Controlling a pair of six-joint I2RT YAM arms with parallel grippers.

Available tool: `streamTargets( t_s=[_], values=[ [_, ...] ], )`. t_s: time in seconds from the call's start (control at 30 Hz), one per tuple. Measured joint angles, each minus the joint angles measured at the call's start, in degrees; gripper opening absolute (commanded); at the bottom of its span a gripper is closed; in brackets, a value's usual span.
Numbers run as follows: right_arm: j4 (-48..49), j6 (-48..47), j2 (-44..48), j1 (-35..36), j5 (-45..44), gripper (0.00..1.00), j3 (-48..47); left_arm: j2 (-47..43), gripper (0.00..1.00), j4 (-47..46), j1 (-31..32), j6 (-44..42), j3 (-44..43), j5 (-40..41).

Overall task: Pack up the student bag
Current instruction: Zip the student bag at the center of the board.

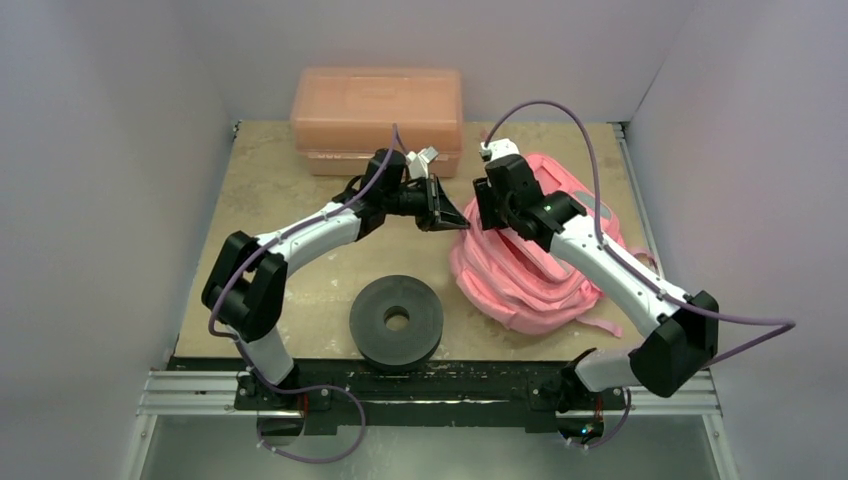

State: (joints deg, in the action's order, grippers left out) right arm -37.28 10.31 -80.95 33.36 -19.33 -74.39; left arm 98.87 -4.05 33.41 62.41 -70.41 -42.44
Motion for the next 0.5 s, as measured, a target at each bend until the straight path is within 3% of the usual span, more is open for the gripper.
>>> streamTargets(
  t_s=[0.17,0.27,0.37,0.43,0.5],
  values=[
    [3.08,1.40,5.40,1.40,-2.23,0.00,4.55,-0.28,0.00,1.49,0.61,-0.04,0.00,-0.76],
    [6.62,1.22,8.79,1.22,-1.55,0.00,8.15,-0.83,0.03,2.38,0.52,-0.09,0.00,-0.81],
    [11.72,0.98,12.57,0.72,0.46,0.00,12.96,-1.25,0.29,3.08,0.26,-0.55,0.00,-1.40],
    [15.15,0.98,15.63,0.00,3.21,0.00,17.18,-1.53,0.55,3.06,-0.50,-0.83,-0.20,-2.36],
    [17.88,0.96,17.77,-0.11,5.73,0.00,21.07,-1.70,0.75,3.69,-1.40,-1.97,-1.62,-2.69]
  ],
)
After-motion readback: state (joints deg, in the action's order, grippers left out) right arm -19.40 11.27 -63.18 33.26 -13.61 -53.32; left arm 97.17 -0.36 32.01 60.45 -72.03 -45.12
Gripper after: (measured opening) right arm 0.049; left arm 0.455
